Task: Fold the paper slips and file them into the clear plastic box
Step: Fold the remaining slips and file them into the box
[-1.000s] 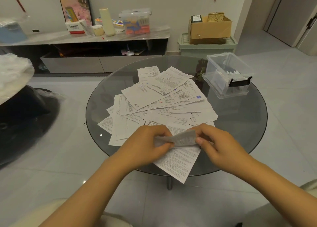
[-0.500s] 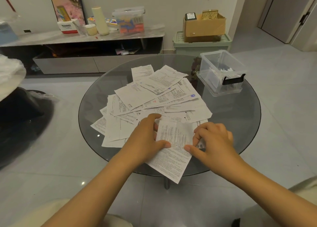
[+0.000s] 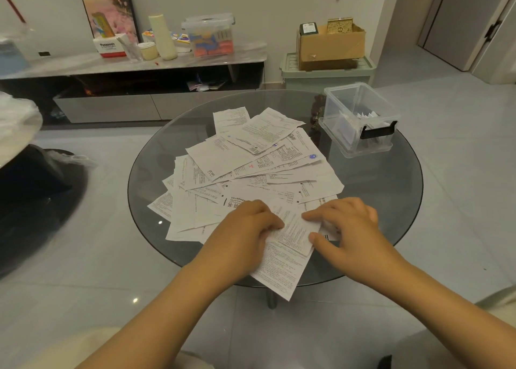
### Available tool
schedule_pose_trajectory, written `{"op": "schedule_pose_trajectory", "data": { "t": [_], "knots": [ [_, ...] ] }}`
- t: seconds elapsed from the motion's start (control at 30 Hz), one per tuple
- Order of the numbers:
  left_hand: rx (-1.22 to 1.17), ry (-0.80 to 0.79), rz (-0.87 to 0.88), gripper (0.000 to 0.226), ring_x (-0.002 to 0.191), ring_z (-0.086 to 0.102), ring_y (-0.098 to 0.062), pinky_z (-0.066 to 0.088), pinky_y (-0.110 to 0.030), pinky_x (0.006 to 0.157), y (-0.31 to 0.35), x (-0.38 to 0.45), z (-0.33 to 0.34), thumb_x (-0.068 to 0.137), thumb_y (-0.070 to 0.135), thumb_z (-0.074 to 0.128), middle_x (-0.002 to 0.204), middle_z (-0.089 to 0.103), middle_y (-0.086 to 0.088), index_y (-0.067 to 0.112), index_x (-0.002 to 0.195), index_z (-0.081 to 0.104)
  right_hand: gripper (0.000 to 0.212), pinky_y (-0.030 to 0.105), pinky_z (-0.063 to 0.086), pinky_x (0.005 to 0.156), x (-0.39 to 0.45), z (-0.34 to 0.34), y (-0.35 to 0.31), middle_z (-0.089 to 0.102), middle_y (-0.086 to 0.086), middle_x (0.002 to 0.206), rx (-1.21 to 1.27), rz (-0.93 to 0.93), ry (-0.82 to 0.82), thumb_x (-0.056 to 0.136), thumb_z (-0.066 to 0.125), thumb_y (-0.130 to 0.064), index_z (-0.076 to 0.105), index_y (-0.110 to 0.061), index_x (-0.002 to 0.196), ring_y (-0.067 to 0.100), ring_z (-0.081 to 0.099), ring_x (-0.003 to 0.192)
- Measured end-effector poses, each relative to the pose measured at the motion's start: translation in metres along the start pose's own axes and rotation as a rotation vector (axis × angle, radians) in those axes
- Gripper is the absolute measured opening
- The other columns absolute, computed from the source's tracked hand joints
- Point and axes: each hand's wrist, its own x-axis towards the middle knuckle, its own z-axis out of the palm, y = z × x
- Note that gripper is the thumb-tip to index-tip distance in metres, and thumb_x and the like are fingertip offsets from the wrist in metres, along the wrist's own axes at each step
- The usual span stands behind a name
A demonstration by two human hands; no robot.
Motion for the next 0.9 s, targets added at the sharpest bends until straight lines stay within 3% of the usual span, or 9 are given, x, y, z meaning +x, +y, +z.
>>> {"op": "schedule_pose_trajectory", "data": {
  "t": [0.1,0.23,0.33,0.4,0.47,0.6,0.73,0.8,0.9],
  "knots": [
    [0.052,0.021,0.039,0.027,0.100,0.048,-0.007,0.032,-0.016,0.076,-0.001,-0.002,-0.001,0.091,0.026,0.053,0.108,0.056,0.010,0.023,0.114,0.065,0.030,0.014,0.010,0.088,-0.002,-0.004,0.001,0.051,-0.021,0.106,-0.001,-0.030,-0.045,0.089,0.054,-0.034,0.057,-0.039,0.119,0.000,0.026,0.106],
    [0.056,-0.036,0.082,0.061,0.102,0.047,-0.005,0.035,-0.019,0.082,0.000,-0.005,-0.006,0.075,0.067,0.039,0.112,0.055,0.013,0.028,0.116,0.063,0.034,0.010,0.012,0.085,-0.005,-0.008,-0.003,0.050,-0.022,0.106,0.012,-0.102,-0.133,0.086,0.059,-0.042,0.056,-0.042,0.120,-0.002,0.024,0.104],
    [0.077,-0.097,0.102,0.073,0.108,0.043,-0.002,0.034,-0.017,0.089,0.000,-0.007,-0.008,0.066,0.077,0.041,0.119,0.051,0.016,0.032,0.122,0.058,0.029,0.008,0.013,0.088,-0.005,-0.008,-0.002,0.049,-0.023,0.100,-0.007,-0.145,-0.111,0.084,0.061,-0.044,0.062,-0.041,0.113,-0.001,0.025,0.101],
    [0.077,-0.125,0.103,0.074,0.113,0.039,-0.001,0.031,-0.016,0.093,-0.001,-0.007,-0.010,0.065,0.076,0.051,0.123,0.047,0.017,0.035,0.126,0.054,0.020,0.012,0.020,0.092,-0.006,-0.006,-0.001,0.052,-0.022,0.091,-0.018,-0.196,-0.074,0.082,0.067,-0.042,0.069,-0.038,0.101,0.003,0.033,0.098],
    [0.065,-0.139,0.104,0.071,0.116,0.036,0.000,0.028,-0.015,0.095,-0.001,-0.008,-0.011,0.067,0.070,0.061,0.127,0.043,0.018,0.035,0.129,0.052,0.014,0.017,0.029,0.083,-0.007,-0.004,0.000,0.057,-0.020,0.080,-0.042,-0.250,-0.044,0.076,0.067,-0.041,0.073,-0.034,0.086,0.007,0.045,0.089],
    [0.079,-0.118,0.122,0.062,0.119,0.035,0.000,0.026,-0.013,0.095,-0.001,-0.008,-0.012,0.075,0.058,0.066,0.129,0.043,0.017,0.035,0.130,0.051,0.025,0.016,0.031,0.078,-0.006,-0.003,-0.005,0.058,-0.020,0.075,-0.055,-0.256,-0.040,0.078,0.049,-0.047,0.069,-0.032,0.073,0.004,0.042,0.084],
    [0.108,-0.132,0.119,0.061,0.117,0.038,-0.001,0.033,-0.018,0.095,-0.003,-0.007,-0.011,0.075,0.064,0.059,0.129,0.046,0.017,0.034,0.128,0.054,0.024,0.010,0.023,0.088,-0.003,0.001,-0.006,0.057,-0.017,0.078,-0.062,-0.259,-0.022,0.083,0.044,-0.043,0.062,-0.028,0.076,0.003,0.038,0.085],
    [0.089,-0.131,0.108,0.060,0.114,0.042,-0.003,0.037,-0.021,0.094,-0.002,-0.007,-0.012,0.074,0.065,0.055,0.125,0.050,0.015,0.032,0.124,0.058,0.014,0.011,0.028,0.083,-0.002,0.002,-0.008,0.055,-0.014,0.088,0.008,-0.206,-0.037,0.089,0.046,-0.037,0.056,-0.029,0.086,0.003,0.038,0.091],
    [0.049,-0.095,0.062,0.036,0.109,0.047,-0.005,0.040,-0.023,0.087,-0.001,-0.004,-0.010,0.087,0.047,0.057,0.119,0.056,0.013,0.026,0.115,0.065,0.010,0.012,0.035,0.071,0.002,0.003,-0.011,0.054,-0.012,0.096,0.148,-0.157,-0.040,0.094,0.047,-0.028,0.044,-0.036,0.088,0.006,0.042,0.092]
  ]
}}
